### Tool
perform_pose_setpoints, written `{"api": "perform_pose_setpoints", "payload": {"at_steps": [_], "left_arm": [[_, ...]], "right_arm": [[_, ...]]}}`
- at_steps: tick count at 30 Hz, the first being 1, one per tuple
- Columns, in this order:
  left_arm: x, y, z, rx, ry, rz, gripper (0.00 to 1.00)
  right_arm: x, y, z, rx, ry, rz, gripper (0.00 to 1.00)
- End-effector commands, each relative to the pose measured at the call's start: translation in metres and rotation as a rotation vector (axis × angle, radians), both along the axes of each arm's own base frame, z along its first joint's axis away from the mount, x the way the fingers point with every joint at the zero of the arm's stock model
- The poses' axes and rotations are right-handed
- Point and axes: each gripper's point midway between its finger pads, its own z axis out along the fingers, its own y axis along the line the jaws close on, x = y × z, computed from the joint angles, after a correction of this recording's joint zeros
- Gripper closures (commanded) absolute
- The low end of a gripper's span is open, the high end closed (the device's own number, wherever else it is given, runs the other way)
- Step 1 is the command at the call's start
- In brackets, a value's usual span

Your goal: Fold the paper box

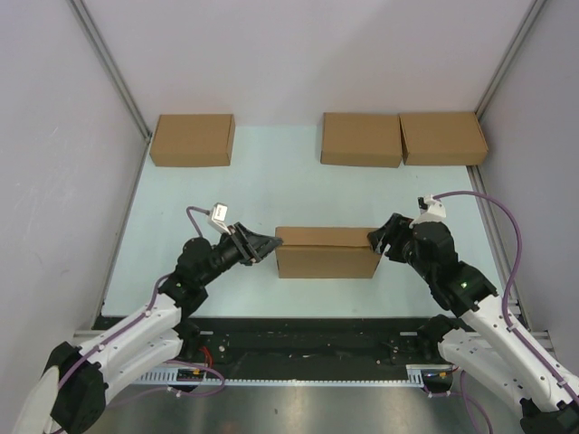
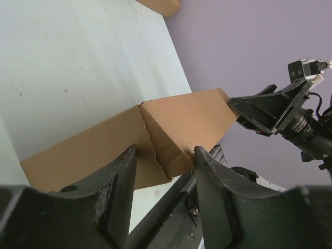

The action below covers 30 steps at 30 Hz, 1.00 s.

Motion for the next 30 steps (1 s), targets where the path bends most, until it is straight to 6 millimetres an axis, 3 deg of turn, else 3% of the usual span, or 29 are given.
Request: {"api": "perform_pose_setpoints", "payload": {"at_steps": [1, 14, 22, 30], "left_arm": [[-0.011, -0.004, -0.023, 0.016, 0.074, -0.058, 0.56], [-0.009, -0.001, -0.031, 0.049, 0.077, -0.05, 0.57], [-0.006, 0.0, -0.03, 0.069, 0.068, -0.045, 0.54], [-0.005, 0.001, -0.029, 0.096, 0.06, -0.044, 0.53]], "right_arm": [[-0.016, -0.002, -0.026, -0.054, 0.09, 0.044, 0.32], [-0.009, -0.003, -0.008, 0.089, 0.088, 0.059, 0.26], [-0.004, -0.019, 0.004, 0.233, 0.089, 0.078, 0.26], [-0.003, -0.002, 0.017, 0.362, 0.059, 0.151, 0.25]]}}
